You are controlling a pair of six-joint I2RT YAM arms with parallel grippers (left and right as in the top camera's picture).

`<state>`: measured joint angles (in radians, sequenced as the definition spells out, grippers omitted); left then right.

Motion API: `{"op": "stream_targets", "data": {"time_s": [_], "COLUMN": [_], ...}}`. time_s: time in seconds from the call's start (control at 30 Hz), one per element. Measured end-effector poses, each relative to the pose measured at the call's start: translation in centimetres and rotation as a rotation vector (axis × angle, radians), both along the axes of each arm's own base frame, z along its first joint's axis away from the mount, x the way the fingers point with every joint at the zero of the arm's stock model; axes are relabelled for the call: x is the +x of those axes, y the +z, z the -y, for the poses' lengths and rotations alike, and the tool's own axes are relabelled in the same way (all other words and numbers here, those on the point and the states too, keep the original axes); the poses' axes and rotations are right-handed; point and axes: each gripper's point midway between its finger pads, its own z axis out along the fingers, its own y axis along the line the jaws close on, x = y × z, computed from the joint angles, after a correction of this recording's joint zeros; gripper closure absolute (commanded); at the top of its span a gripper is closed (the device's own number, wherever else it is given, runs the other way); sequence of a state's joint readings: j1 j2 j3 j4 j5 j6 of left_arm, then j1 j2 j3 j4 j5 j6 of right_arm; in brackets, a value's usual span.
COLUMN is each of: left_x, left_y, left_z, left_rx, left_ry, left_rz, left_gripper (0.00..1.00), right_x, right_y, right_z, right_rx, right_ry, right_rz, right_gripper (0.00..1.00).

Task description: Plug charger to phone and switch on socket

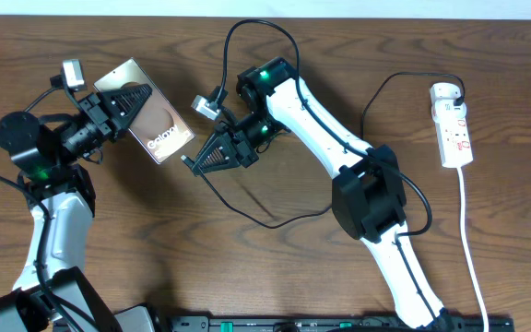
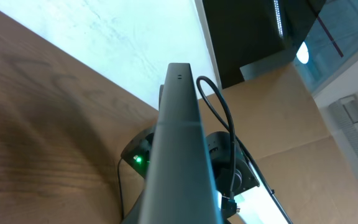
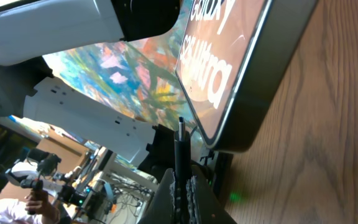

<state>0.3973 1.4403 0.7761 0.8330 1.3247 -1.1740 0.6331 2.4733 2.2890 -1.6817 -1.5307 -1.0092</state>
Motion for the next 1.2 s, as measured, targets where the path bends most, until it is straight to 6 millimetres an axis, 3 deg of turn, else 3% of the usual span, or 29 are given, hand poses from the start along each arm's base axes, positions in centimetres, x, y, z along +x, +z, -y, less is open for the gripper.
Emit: {"op": "stream_targets", "data": {"time_s": [1.2], "left_x": [0.00], "left_y": [0.00], "left_z": [0.00], "left_rx": [0.012], "left_ry": [0.000], "left_rz": [0.015], "left_gripper": [0.93], "right_x": [1.00], "right_y": [-0.25], "right_z": [-0.73], "right_rx": [-0.004], "right_ry": [-0.006], "right_rz": [-0.004], "right_gripper": [0.99]}}
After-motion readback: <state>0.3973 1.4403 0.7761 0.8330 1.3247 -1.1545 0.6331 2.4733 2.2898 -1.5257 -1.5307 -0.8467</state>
